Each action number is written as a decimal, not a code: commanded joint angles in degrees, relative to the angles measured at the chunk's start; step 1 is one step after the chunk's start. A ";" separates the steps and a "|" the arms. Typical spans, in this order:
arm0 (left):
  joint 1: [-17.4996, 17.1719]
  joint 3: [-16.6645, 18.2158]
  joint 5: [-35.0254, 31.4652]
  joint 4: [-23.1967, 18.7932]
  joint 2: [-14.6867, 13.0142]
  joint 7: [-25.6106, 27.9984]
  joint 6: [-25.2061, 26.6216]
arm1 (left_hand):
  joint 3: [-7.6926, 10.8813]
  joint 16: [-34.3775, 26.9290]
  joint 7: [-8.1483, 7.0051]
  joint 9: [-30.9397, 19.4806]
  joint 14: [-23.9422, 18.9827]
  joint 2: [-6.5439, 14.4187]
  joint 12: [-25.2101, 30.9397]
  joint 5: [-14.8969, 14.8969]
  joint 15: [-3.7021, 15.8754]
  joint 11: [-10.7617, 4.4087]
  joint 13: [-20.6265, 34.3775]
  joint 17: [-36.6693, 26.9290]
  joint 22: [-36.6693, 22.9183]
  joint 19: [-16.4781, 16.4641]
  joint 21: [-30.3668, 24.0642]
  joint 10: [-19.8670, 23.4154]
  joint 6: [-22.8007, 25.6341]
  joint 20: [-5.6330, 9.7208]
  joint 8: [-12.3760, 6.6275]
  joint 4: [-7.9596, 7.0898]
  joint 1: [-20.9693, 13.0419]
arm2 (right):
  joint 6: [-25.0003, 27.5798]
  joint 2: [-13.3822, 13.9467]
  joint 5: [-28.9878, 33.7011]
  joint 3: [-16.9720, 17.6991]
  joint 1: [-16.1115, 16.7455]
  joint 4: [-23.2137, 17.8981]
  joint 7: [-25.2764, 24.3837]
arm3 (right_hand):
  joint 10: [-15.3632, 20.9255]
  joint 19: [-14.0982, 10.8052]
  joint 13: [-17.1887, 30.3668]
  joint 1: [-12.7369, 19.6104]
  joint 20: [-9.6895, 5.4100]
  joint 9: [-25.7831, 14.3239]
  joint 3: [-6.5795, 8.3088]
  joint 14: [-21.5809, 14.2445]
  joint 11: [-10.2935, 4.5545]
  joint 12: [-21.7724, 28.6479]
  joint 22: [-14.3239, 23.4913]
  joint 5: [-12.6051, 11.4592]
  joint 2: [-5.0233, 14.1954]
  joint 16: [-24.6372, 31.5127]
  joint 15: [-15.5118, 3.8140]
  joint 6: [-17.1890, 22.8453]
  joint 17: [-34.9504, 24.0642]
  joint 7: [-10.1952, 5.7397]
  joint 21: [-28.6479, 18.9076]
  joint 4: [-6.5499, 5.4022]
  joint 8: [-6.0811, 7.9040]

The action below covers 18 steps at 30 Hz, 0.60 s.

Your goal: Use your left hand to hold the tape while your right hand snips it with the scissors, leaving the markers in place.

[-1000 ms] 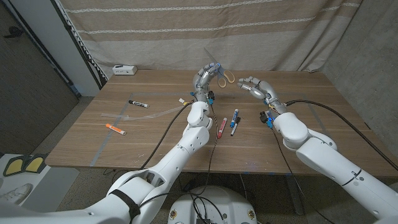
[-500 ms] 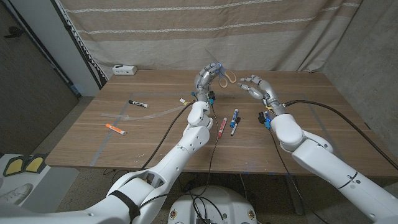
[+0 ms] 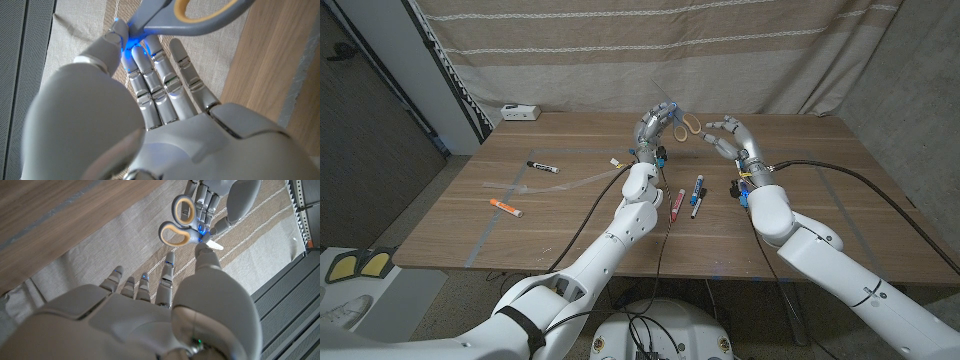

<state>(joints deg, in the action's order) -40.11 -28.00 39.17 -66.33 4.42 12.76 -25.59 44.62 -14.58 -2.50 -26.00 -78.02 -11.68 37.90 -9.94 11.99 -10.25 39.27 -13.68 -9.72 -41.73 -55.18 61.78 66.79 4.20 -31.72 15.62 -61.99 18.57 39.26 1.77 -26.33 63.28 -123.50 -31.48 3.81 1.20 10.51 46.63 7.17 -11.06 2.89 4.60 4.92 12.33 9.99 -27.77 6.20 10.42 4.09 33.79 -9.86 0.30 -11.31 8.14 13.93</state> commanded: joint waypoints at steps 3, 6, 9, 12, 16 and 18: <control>0.56 0.20 2.06 0.38 0.68 -1.28 1.70 | 5.83 -0.31 1.34 -7.10 -1.18 0.93 0.09 -0.24 1.10 -0.48 0.07 -0.19 -0.23 0.47 -0.19 0.27 2.05 4.90 -1.77 -5.32 -0.48 | 4.43 -1.68 10.14 -3.62 -1.92 -0.14 -2.41 | 0.57 -0.54 0.17 0.93 0.51 -0.16 -0.18 -0.68 0.16 0.28 0.20 -0.34 -0.39 0.46 -0.04 0.70 -0.17 0.08 -0.43 0.43 0.23; 0.55 0.22 2.74 0.11 0.74 -1.75 2.36 | 5.86 -0.31 1.30 -7.17 -1.19 0.94 0.03 -0.23 1.09 -0.43 -0.07 -0.19 -0.23 0.49 -0.24 0.32 2.03 4.88 -1.77 -5.30 -0.53 | 6.25 -2.36 11.84 -4.17 -1.96 -0.69 -2.80 | 0.70 -0.73 0.17 0.98 0.76 -0.16 -0.34 -0.81 0.24 0.32 0.19 -0.34 -0.70 0.44 -0.01 0.86 -0.17 0.44 -0.46 0.47 0.23; 0.39 0.29 3.80 -0.49 0.73 -2.26 3.49 | 5.86 -0.30 1.30 -7.04 -1.18 0.93 0.07 -0.22 1.09 -0.39 0.00 -0.16 -0.23 0.49 -0.28 0.30 2.20 4.87 -1.74 -5.30 -0.52 | 8.13 -3.13 12.95 -4.53 -2.07 -1.10 -2.87 | 0.95 -0.95 0.16 1.13 0.95 -0.16 -0.42 -1.02 0.47 0.41 0.18 -0.35 -0.91 0.45 0.22 0.97 -0.17 0.71 -0.49 0.53 0.21; 0.31 0.25 4.27 -0.84 0.71 -2.45 4.14 | 5.88 -0.25 1.35 -7.10 -1.13 0.91 0.01 -0.21 1.10 -0.31 -0.13 -0.11 -0.23 0.52 -0.32 0.34 2.27 4.89 -1.78 -5.27 -0.56 | 9.44 -3.49 13.21 -4.52 -2.11 -1.53 -2.33 | 1.12 -1.18 0.15 1.31 1.10 -0.16 -0.49 -1.28 0.45 0.46 0.18 -0.37 -1.09 0.47 0.52 1.03 -0.16 1.19 -0.53 0.59 0.16; 0.11 0.07 4.45 -1.69 0.32 -2.14 5.28 | 5.88 -0.27 1.37 -7.14 -1.17 0.93 0.12 -0.20 1.11 -0.39 0.05 -0.12 -0.24 0.50 -0.37 0.30 2.29 4.87 -1.80 -5.28 -0.57 | 10.40 -3.87 13.82 -4.57 -2.17 -1.66 -2.26 | 1.41 -1.33 0.14 1.52 1.24 -0.16 -0.60 -1.40 0.75 0.54 0.18 -0.40 -1.32 0.39 0.69 1.08 -0.16 2.05 -0.50 0.62 0.07; 0.12 0.05 4.73 -1.66 0.36 -2.51 5.39 | 5.88 -0.30 1.37 -7.09 -1.23 0.96 0.08 -0.20 1.10 -0.36 -0.09 -0.11 -0.26 0.43 -0.46 0.40 2.26 4.79 -1.73 -5.32 -0.53 | 11.33 -3.88 14.13 -4.73 -2.35 -1.87 -1.82 | 1.43 -1.33 0.14 1.58 1.36 -0.16 -0.65 -1.44 0.78 0.54 0.18 -0.41 -1.42 0.37 0.70 1.07 -0.17 2.46 -0.48 0.62 0.03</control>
<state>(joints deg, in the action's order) -39.72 -27.83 42.41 -66.81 5.01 10.97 -22.30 44.73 -14.64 -2.56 -26.00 -78.02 -11.68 37.90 -9.76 11.99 -10.24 39.09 -13.73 -9.72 -41.42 -55.18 61.79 66.84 3.89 -31.72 15.72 -61.99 25.79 36.57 12.82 -30.18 61.44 -124.49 -33.69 4.93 0.19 10.51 47.75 8.19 -11.05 2.55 3.46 5.43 12.34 9.99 -27.78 5.07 10.42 4.62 34.79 -9.86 1.96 -11.31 8.63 13.93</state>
